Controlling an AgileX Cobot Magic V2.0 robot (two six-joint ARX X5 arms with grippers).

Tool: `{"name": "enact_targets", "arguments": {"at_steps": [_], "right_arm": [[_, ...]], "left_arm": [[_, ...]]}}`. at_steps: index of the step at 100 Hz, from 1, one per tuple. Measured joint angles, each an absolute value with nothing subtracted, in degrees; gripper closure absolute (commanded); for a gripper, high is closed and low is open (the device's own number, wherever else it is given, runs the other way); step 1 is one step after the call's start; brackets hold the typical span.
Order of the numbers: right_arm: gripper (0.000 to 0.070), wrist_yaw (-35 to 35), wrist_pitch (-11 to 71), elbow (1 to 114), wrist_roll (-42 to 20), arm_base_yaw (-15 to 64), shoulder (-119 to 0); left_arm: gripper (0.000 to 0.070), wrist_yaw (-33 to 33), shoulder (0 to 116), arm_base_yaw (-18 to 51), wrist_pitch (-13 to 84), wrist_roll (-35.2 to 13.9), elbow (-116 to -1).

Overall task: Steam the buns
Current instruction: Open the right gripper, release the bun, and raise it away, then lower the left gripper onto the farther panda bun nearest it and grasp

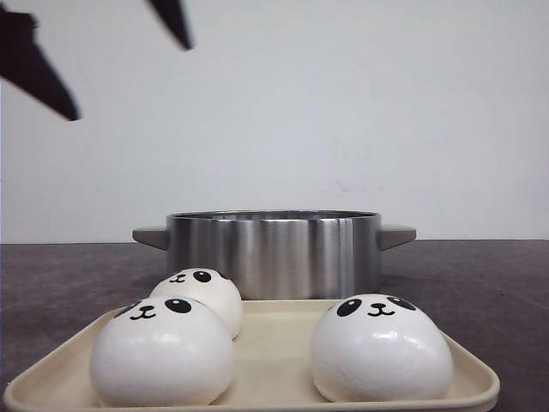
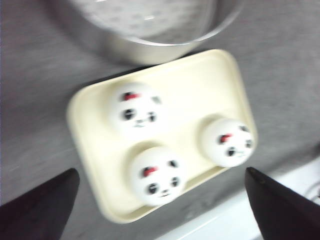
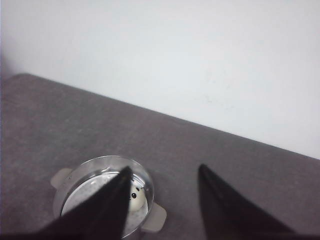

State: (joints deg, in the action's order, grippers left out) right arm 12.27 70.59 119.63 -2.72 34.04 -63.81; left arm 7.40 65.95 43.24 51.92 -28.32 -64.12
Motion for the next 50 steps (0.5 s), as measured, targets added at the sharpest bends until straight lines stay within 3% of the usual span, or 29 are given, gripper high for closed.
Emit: {"name": "enact_targets", "arguments": {"at_steps": [19, 50], "right_arm": [[0.0650, 12.3, 72.1, 119.6, -2.0, 34.0, -57.4], [0.0649, 12.3, 76.6, 119.7, -1.8, 34.1, -53.7]], "left_arm": [[0.0027, 0.5, 67.1, 47.5, 50.5, -32.6, -61.8], [0.0027, 0.1, 79.7, 47.5, 47.0, -33.4, -61.8]]}}
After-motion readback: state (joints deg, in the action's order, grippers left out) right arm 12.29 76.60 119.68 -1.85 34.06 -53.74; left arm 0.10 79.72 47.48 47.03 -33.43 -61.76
